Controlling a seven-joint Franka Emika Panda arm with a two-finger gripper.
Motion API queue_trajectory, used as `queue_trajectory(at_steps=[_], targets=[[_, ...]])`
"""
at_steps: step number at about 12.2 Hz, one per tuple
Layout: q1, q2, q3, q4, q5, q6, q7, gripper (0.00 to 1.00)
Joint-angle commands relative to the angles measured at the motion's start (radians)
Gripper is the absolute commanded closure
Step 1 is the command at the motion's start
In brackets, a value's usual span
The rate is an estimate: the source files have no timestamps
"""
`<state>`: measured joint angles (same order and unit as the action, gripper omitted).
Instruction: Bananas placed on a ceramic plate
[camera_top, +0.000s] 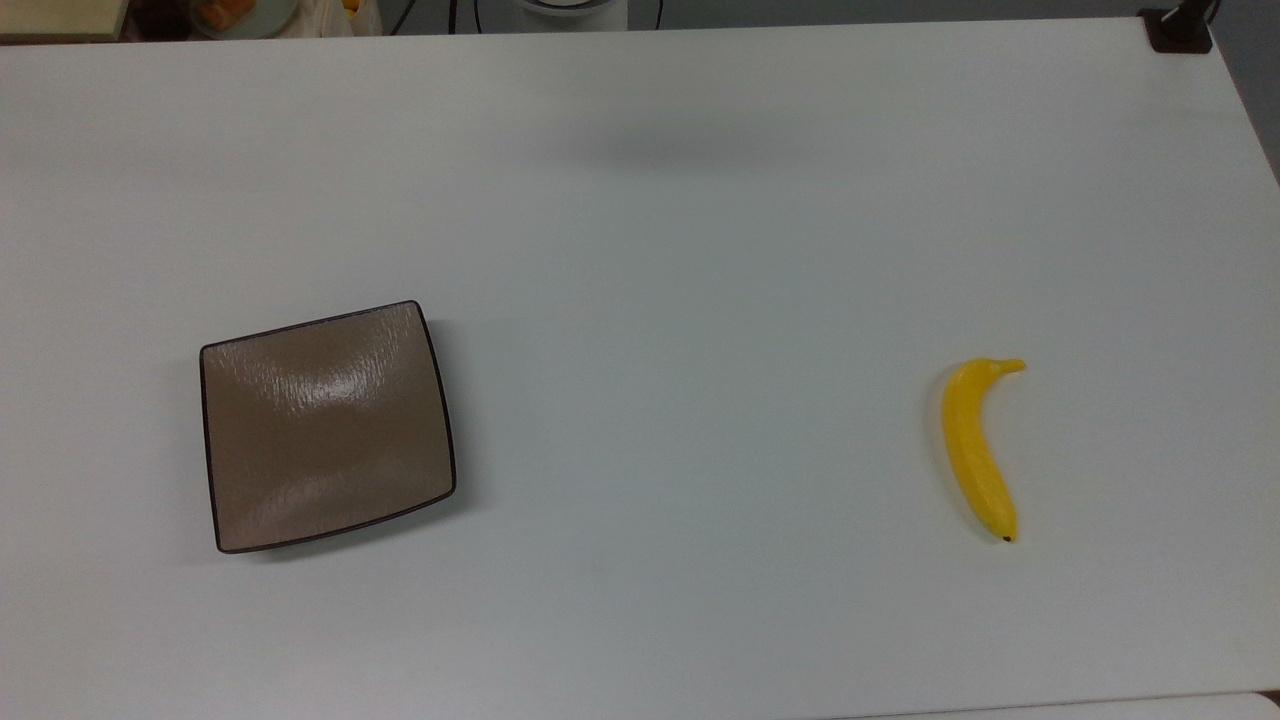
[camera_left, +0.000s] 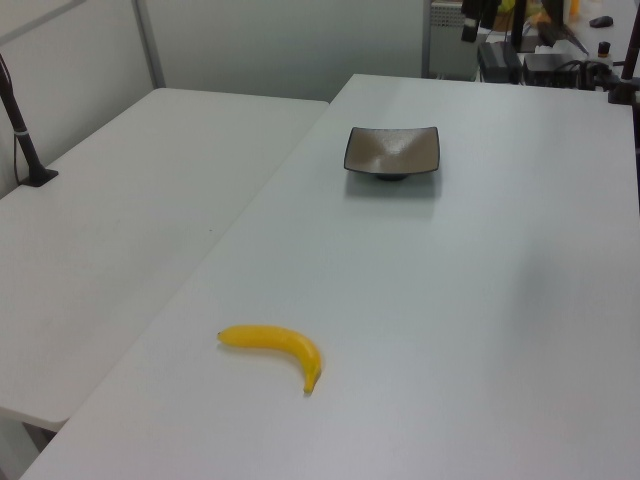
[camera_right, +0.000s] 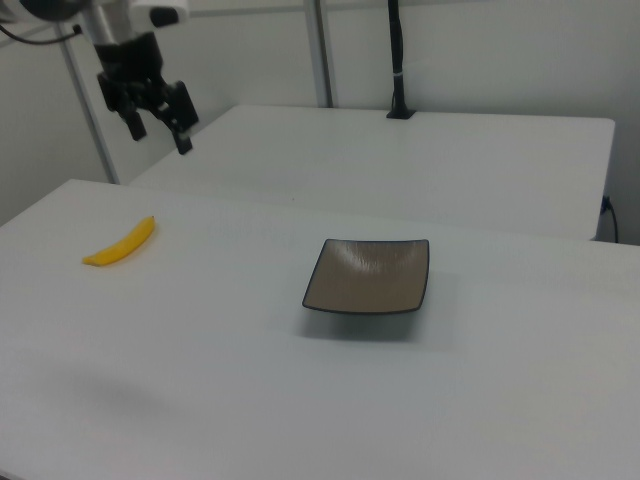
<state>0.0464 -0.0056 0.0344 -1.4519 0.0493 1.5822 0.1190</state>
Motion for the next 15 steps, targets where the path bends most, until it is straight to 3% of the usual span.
queue_trajectory(at_steps=[1, 3, 6, 11, 15], targets=[[0.131, 0.136, -0.024, 0.218, 0.009, -0.113, 0.124, 0.0], [0.187, 0.222, -0.015, 0.249, 0.009, -0.102, 0.204, 0.0], [0.291, 0.389, -0.01, 0.411, 0.0, -0.078, 0.396, 0.0], [0.426, 0.585, -0.01, 0.424, -0.058, 0.165, 0.554, 0.0], [0.44, 0.702, -0.01, 0.421, -0.065, 0.329, 0.597, 0.0]])
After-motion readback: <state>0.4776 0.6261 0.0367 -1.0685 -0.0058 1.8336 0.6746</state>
